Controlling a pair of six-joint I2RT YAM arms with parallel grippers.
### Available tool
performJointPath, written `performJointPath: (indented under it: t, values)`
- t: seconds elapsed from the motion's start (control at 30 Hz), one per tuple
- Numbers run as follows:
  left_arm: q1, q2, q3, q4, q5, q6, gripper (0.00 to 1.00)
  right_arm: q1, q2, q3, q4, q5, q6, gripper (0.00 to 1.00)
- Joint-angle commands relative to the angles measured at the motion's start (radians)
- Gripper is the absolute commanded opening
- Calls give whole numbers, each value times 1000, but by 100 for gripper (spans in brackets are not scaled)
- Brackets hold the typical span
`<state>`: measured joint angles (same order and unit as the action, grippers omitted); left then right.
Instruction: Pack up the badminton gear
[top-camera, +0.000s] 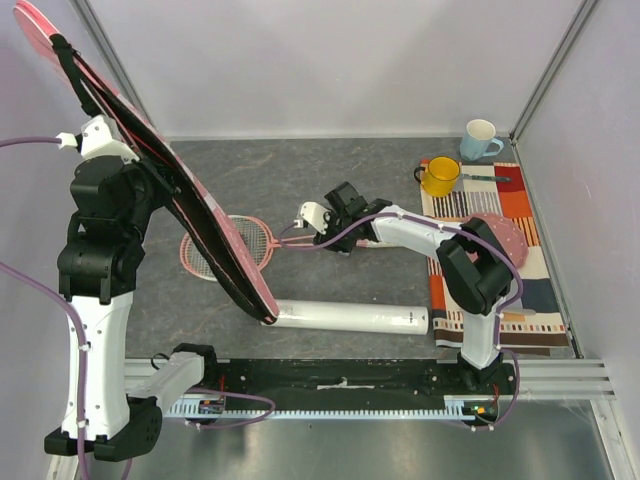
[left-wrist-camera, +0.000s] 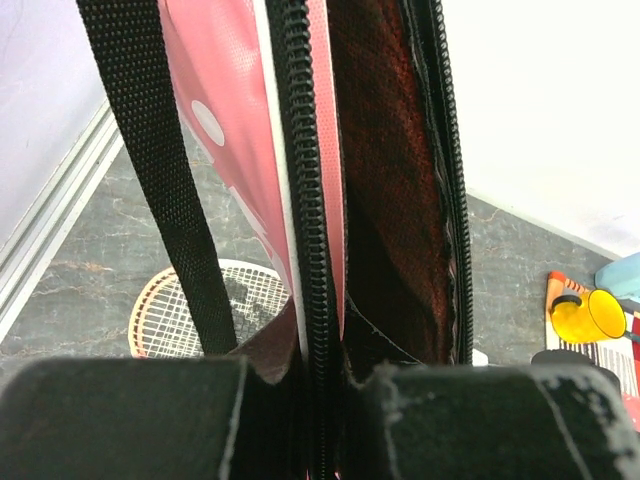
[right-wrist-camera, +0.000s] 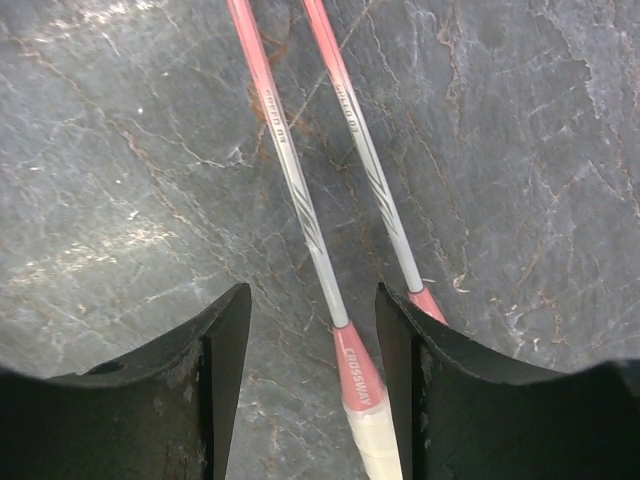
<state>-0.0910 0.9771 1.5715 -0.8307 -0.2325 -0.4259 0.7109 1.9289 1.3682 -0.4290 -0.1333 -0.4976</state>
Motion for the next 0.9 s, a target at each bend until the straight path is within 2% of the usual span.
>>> performJointPath:
  t: [0.0,0.17,0.43,0.5,0.57,0.67,0.87]
  values:
    - [4,-3,24,61,21,41,2,2,24,2,38,32,-45,59]
    - [4,-8,2,61,41,30,2,7,76,32,42,24,-52,50]
    - [4,-14,-11,61,50,29,2,45,122,48,76,67,-73,41]
    - [4,-15,-13,61,55,26,2,48,134,54,76,69,-79,33]
    - [5,-18,-11,62,53,32,2,53,146,61,75,90,-97,17]
    - [4,-18,-5,59,36,42,2,53,136,65,82,104,-122,4]
    - [4,-28,-5,67,6,58,2,61,70,83,125,98,-171,0]
